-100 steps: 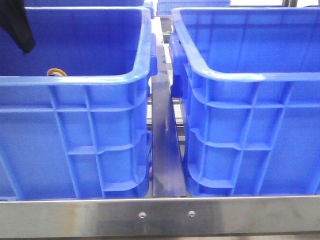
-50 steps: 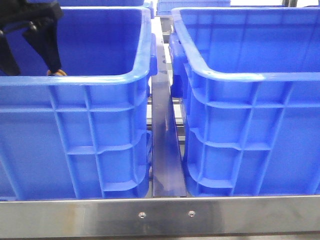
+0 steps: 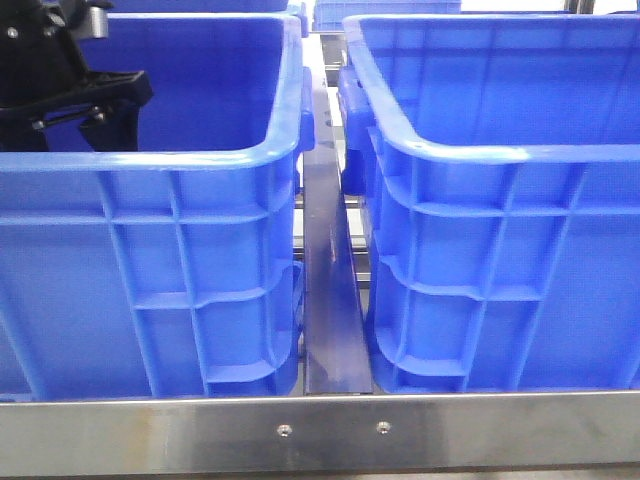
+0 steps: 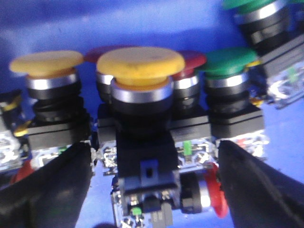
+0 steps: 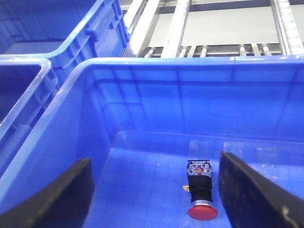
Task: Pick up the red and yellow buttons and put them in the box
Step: 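Reach the left gripper into the button bin and grasp a yellow-capped button, then lift the yellow button and pass it to the right gripper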
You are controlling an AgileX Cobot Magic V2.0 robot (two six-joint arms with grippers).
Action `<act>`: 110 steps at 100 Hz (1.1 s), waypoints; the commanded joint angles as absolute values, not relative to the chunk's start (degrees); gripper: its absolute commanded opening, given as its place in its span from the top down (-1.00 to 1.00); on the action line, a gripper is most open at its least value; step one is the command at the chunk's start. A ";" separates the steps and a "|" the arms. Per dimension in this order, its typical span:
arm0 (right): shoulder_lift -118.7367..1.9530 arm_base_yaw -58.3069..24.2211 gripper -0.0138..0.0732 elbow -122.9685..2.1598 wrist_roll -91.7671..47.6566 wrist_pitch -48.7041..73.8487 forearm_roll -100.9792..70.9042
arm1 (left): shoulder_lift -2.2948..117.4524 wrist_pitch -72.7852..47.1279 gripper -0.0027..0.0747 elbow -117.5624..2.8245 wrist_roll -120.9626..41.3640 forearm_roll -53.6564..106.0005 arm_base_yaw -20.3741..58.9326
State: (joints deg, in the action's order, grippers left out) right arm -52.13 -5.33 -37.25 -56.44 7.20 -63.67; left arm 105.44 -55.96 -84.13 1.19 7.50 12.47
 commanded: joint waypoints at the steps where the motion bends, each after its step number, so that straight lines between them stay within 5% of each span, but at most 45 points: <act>1: -51.22 -5.10 -0.60 -38.80 -56.74 5.68 -63.63 | 102.78 -54.13 -0.35 -85.95 1.84 8.10 12.32; 30: -51.22 -5.10 -0.60 -38.80 -56.74 5.68 -63.63 | 102.78 -52.97 0.49 -85.95 1.84 8.10 12.32; 40: -51.22 -5.10 -0.60 -38.80 -56.74 5.74 -63.63 | 102.78 -52.88 0.65 -85.95 1.84 8.10 12.32; 110: -51.29 -5.10 -0.60 -38.80 -56.74 5.74 -63.63 | 85.38 -53.08 0.66 -85.95 -0.96 8.40 19.03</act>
State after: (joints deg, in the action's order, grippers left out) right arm -52.13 -5.33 -37.25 -56.44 7.32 -63.67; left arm 89.96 -55.06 -84.13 -0.54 7.14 16.80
